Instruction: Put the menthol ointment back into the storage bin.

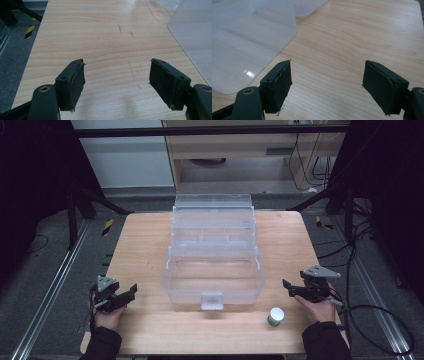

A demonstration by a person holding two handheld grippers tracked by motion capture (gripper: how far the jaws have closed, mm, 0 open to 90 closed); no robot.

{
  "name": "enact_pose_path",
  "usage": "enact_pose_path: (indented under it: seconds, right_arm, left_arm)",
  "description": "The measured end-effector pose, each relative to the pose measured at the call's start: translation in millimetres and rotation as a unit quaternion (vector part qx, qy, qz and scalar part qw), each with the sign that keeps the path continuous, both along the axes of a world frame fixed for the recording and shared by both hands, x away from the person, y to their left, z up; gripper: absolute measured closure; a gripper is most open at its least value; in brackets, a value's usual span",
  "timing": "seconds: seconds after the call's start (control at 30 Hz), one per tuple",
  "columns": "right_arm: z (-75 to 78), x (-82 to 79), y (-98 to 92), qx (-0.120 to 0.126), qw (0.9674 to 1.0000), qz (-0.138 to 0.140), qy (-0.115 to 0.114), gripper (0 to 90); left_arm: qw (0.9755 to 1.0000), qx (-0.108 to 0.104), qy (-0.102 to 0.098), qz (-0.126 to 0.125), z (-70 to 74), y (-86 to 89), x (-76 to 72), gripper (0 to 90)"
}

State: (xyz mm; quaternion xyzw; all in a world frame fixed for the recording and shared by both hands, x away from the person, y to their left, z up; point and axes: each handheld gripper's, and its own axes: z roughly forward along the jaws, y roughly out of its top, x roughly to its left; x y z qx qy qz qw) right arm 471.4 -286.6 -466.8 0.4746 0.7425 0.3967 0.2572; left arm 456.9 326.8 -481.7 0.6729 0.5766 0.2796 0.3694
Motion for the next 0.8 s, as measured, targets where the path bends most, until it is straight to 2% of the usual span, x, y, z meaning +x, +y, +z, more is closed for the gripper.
enact_pose_path:
  seconds: [0.2, 0.3, 0.4, 0.53, 0.8]
  right_arm:
    - [12.1, -4.7, 4.0, -0.003, 0.9996, 0.023, -0.017, 22.6]
    - [17.3, -6.4, 6.1, -0.004, 0.9994, 0.03, -0.016, 23.3]
    - [23.7, -7.4, 7.9, -0.016, 0.9987, 0.045, -0.018, 23.8]
    - [31.9, -8.0, 9.4, -0.017, 0.9975, 0.059, -0.034, 24.7]
    - [40.8, -6.0, 10.6, -0.033, 0.9957, 0.085, -0.017, 24.7]
  left_arm:
    - [1.0, 0.005, 0.002, 0.002, -0.2, -0.2, -0.5, 27.7]
    - [1.0, 0.007, 0.003, 0.0, -0.6, 0.1, -0.9, 27.3]
    - [1.0, 0.009, 0.003, 0.0, -0.6, 0.4, -1.0, 26.6]
    - [0.9999, 0.012, 0.007, -0.001, -1.4, 0.2, -0.5, 26.6]
    - [0.9998, 0.016, 0.011, -0.005, -2.3, -0.8, 0.0, 26.5]
